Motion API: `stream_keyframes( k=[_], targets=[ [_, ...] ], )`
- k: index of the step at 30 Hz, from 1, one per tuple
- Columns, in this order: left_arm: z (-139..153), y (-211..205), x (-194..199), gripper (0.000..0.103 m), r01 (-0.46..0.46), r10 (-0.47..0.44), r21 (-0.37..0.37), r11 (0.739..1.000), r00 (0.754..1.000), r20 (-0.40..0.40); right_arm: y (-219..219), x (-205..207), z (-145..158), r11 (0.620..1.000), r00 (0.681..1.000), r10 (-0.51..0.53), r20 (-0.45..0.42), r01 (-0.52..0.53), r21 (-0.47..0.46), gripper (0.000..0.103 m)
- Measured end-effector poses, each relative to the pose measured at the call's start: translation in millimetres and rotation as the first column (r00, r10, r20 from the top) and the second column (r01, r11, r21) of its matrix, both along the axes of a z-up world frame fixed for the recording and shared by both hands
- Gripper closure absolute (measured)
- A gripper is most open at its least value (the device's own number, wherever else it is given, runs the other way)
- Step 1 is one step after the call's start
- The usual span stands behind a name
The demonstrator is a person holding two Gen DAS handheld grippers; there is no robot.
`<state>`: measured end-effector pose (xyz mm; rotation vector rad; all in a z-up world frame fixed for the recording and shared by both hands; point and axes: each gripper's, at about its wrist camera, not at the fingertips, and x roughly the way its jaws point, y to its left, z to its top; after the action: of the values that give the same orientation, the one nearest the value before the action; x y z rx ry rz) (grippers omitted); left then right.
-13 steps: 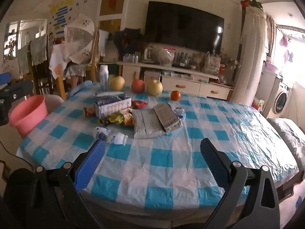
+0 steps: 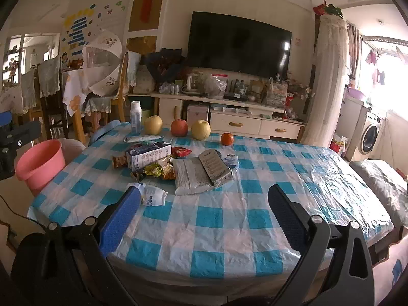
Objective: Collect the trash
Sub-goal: 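Move both tools toward the snacks and bottles on the table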
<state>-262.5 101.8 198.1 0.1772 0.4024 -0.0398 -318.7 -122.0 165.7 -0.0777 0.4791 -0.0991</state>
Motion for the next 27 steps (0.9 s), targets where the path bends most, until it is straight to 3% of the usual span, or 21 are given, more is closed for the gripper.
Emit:
stream_keyframes(
  k=[6, 19, 22, 23, 27],
  targets=[
    [-0.9, -3.9, 1.1, 0.004, -0.001, 0.001, 0.001, 1.000, 1.000, -0.002, 0.7, -6.4, 5.1, 1.000, 1.000, -0.004, 0.016, 0.004, -0.001, 0.004],
    [0.4, -8.5, -2.9, 0.004, 0.014, -0.014, 0.000, 1.000, 1.000, 0.006, -11.8, -10.2, 3.1, 0.993, 0.998, -0.021, 0.059, 0.014, 0.116, 0.004],
    [-1.0, -12.1, -0.8, 0.004, 0.023, -0.023, -0.002, 1.000, 1.000, -0.004, -10.7, -7.6, 2.1, 0.998, 0.999, -0.036, 0.031, 0.034, 0.055, 0.004],
    [-1.7, -12.8, -0.4, 0.004, 0.025, -0.025, 0.000, 1.000, 1.000, -0.004, -6.1, -5.5, 1.0, 0.999, 0.999, -0.039, 0.008, 0.039, -0.006, 0.004],
    [-4.9, -13.4, 1.3, 0.004, 0.046, -0.046, -0.003, 0.999, 0.999, 0.010, -9.9, -3.2, -1.1, 0.998, 0.999, -0.054, -0.006, 0.054, -0.012, 0.004]
  ],
)
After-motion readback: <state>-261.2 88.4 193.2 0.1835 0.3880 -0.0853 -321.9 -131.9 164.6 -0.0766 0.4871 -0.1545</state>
